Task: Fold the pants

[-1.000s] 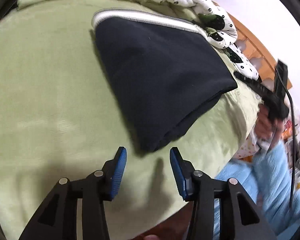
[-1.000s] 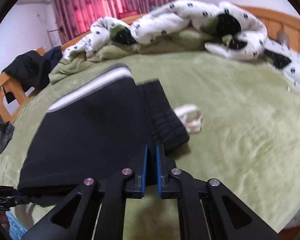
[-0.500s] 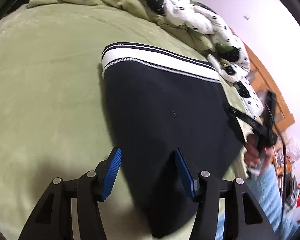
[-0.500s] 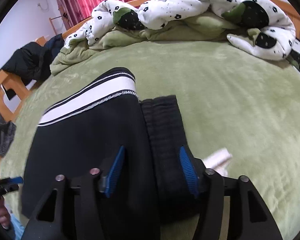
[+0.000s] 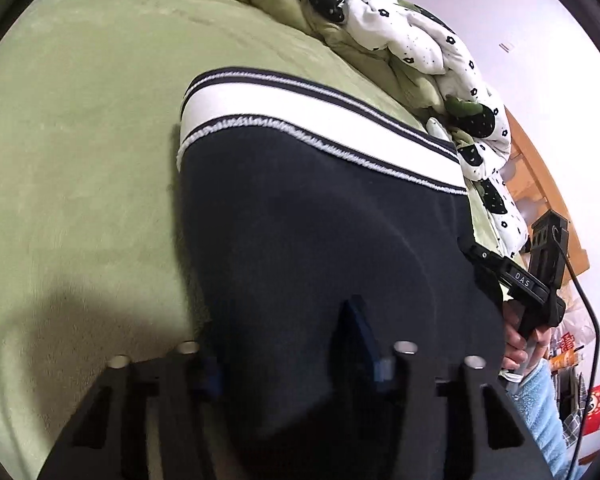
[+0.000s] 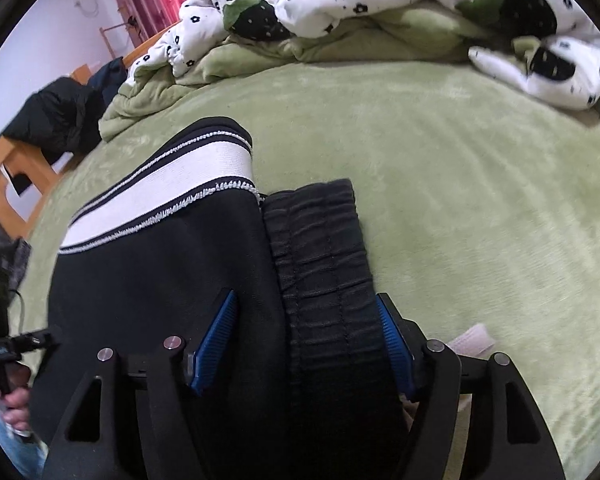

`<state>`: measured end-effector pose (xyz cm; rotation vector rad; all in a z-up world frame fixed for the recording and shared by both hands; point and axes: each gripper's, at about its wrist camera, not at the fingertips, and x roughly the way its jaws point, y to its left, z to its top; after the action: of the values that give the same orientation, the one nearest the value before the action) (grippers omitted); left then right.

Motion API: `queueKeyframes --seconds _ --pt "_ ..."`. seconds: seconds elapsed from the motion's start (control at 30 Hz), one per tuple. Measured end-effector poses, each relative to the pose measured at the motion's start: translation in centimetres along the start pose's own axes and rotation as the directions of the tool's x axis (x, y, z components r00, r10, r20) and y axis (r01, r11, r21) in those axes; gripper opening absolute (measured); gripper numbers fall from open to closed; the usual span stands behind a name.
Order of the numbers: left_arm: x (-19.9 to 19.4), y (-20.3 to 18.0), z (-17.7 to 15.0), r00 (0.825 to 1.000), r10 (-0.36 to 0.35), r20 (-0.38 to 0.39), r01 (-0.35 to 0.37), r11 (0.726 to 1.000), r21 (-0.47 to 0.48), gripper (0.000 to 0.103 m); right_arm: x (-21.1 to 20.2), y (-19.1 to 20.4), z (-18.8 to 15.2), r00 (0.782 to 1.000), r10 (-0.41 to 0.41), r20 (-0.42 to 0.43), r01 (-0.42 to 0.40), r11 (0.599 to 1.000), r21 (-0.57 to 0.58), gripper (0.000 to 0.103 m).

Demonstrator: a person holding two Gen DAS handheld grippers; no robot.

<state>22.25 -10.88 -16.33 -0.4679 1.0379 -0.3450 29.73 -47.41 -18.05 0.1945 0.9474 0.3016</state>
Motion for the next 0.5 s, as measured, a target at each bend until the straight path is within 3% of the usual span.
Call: queueKeyframes --seconds 0.1,0.17,0.3,0.5 --pt "-1.3 -0.8 0.1 0.998 0.046 0.036 -0.047 0.998 0.031 0.025 0.0 -0.3 0.2 0.999 0.034 -0.031 -0.033 0.999 0.036 0.06" --pt "-2.4 -0.9 0.4 0.999 0.02 0.046 -0.022 0.999 0.04 0.019 -0.7 0.3 0.2 0.999 0.039 -0.037 -0.038 0.999 0.031 0.051" --pt "-5.3 -0.7 1.0 0.997 -0.055 0.053 0.053 0.998 0.027 0.013 -4.2 2.1 0.1 0.998 0.05 0.043 -0.051 0.998 0.027 0.023" --pt "-11.3 0.1 0.5 0.994 -0.011 0.113 0.002 0.997 0.078 0.013 -8.0 9.2 -0.9 0.985 0.118 0.123 -0.121 0.992 0.023 0.019"
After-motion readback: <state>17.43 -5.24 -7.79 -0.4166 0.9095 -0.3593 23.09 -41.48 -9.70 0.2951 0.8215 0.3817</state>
